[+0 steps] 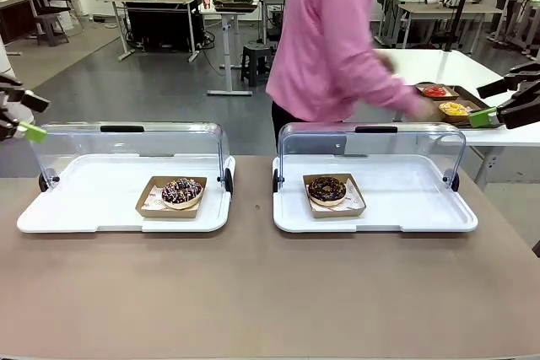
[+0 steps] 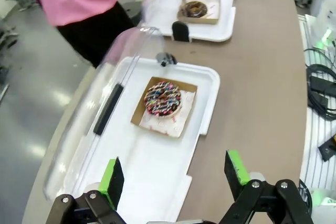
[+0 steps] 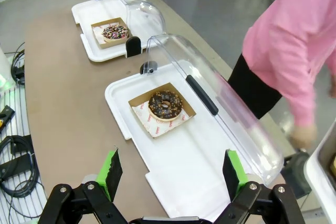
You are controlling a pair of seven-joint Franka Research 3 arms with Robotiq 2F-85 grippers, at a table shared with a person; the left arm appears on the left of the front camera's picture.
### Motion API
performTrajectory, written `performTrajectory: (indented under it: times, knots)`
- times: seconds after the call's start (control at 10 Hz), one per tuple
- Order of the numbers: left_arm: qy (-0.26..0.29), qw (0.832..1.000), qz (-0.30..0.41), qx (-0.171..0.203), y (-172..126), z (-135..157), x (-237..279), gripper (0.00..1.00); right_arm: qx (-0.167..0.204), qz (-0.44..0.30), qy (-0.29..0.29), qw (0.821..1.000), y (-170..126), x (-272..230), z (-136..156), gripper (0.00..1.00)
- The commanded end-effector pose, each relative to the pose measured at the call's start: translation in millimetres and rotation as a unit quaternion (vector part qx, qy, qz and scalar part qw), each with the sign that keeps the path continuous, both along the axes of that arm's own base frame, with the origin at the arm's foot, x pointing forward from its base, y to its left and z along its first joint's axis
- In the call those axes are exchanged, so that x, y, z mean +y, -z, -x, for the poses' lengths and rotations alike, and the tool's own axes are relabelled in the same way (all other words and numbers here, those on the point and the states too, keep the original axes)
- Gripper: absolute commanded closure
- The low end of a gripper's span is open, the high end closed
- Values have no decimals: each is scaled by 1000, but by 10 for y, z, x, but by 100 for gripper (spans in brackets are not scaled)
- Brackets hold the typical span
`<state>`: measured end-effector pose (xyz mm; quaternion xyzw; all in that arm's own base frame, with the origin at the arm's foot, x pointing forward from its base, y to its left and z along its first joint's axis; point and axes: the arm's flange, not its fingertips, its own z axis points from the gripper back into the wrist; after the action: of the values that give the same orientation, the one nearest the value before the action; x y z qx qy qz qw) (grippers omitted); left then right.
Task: Provide the desired donut to the person.
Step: Place the picked Paper togo box onto the Handle tray extended by the person.
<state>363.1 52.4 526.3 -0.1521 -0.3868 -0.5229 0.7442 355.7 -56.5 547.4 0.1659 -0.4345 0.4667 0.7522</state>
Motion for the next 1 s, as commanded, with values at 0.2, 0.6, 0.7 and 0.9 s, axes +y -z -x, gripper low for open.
performTrajectory:
  times: [0.2,0.6,0.7,0.9]
  knots:
    - [-44,999,15,-10,83,242,366,0,0,-3,-3,1000,14,8,-7,0]
    - [-62,995,68,-49,208,205,641,0,0,-3,-3,1000,14,8,-7,0]
    - [-64,995,66,-45,209,196,640,0,0,-3,-3,1000,14,8,-7,0]
    - [-71,995,60,-26,222,177,655,0,0,-3,-3,1000,14,8,-7,0]
